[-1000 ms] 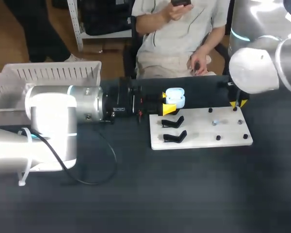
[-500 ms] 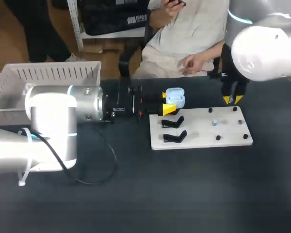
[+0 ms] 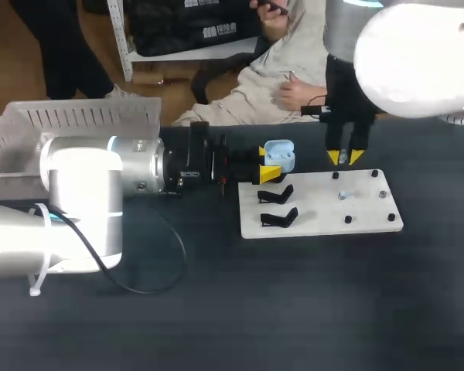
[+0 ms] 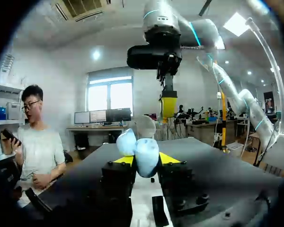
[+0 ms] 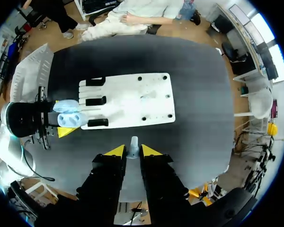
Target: Pick up each earbud case from the left stands, insert the matching earbuds, close the lid, and place the case in the box.
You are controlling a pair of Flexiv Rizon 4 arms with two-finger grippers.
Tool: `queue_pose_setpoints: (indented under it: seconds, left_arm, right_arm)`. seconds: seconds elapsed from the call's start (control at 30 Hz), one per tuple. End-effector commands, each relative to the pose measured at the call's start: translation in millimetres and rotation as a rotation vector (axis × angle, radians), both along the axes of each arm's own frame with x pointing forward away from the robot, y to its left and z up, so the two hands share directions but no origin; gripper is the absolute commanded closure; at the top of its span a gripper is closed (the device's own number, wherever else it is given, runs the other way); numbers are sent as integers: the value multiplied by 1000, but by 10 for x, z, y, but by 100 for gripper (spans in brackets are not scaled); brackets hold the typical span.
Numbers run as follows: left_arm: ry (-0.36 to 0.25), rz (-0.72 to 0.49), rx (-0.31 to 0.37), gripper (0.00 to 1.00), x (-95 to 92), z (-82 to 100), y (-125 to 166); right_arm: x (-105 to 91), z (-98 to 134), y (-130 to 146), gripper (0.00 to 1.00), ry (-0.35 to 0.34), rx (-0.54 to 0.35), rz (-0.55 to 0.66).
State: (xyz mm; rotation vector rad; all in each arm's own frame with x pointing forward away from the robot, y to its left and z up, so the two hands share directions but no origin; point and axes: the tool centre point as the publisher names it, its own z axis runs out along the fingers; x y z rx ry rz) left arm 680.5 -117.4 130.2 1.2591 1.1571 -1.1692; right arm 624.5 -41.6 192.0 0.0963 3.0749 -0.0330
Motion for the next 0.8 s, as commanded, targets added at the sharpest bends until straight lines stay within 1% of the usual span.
queue_pose_setpoints:
  seconds: [0.03, 0.1, 0.73, 0.8]
  left_arm:
    - [-4, 9, -3, 100, -21, -6, -4]
    - [-4, 9, -3, 100, -21, -6, -4]
    - [-4, 9, -3, 100, -21, -6, -4]
    - [-4, 9, -3, 100, -21, -6, -4]
  right_arm:
    - [-273, 134, 194, 100, -44, -5, 2]
    - [-329, 161, 282, 100, -66, -6, 8]
    - [-329, 161, 282, 100, -66, -6, 8]
    - [-255, 125, 313, 100, 23, 43, -64]
